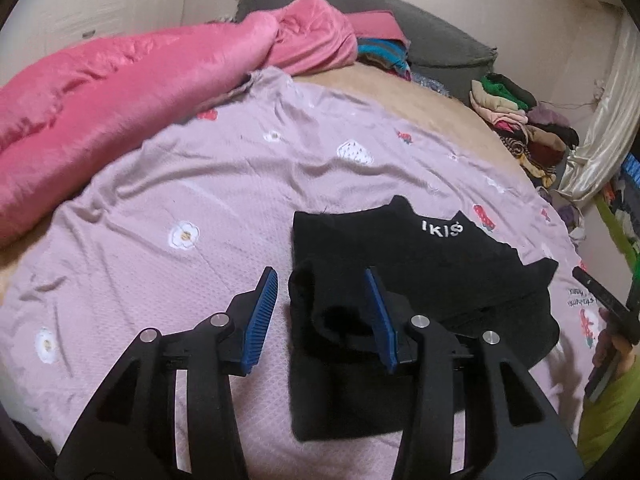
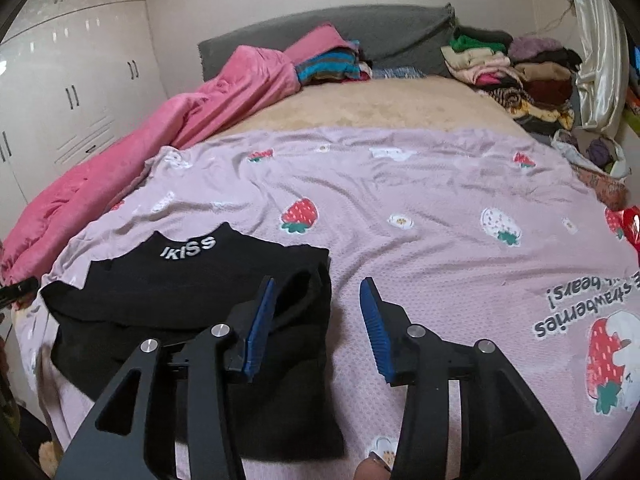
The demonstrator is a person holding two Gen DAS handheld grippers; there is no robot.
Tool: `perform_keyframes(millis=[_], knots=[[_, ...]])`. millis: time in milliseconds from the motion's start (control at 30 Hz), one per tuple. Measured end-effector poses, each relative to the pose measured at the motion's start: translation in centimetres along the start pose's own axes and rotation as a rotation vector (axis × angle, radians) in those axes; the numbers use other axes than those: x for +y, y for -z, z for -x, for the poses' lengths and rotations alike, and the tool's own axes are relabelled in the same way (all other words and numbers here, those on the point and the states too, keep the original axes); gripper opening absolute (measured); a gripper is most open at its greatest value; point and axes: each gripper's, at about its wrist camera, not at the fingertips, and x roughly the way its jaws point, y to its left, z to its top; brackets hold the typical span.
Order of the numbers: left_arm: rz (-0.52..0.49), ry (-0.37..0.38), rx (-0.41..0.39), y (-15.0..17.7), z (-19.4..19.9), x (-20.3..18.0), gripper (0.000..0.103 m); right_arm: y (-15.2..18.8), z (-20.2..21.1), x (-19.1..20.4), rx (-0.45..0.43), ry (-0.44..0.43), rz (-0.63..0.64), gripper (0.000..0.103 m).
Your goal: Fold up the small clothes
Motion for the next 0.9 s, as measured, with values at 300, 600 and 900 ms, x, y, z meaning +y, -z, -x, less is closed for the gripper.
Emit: perform_keyframes(millis=[300, 600, 900], knots=[[-0.14, 0.047, 0.092, 4.2, -0.7, -3.7, 0.003, 2.7, 2.1, 3.8, 0.059, -0.127, 0.131, 0.029], [-0.236, -0.021, 0.121, 5.3, -4.4, -5.6, 0.003, 5.0, -1.9, 9.6, 0.177, -0.209, 0.273, 0.029], [-0.219, -0.057, 0.153, 3.0, -7.8, -4.1, 0.003, 3.5, -8.5, 9.7, 0.23, -0.064, 0.27, 0.027]])
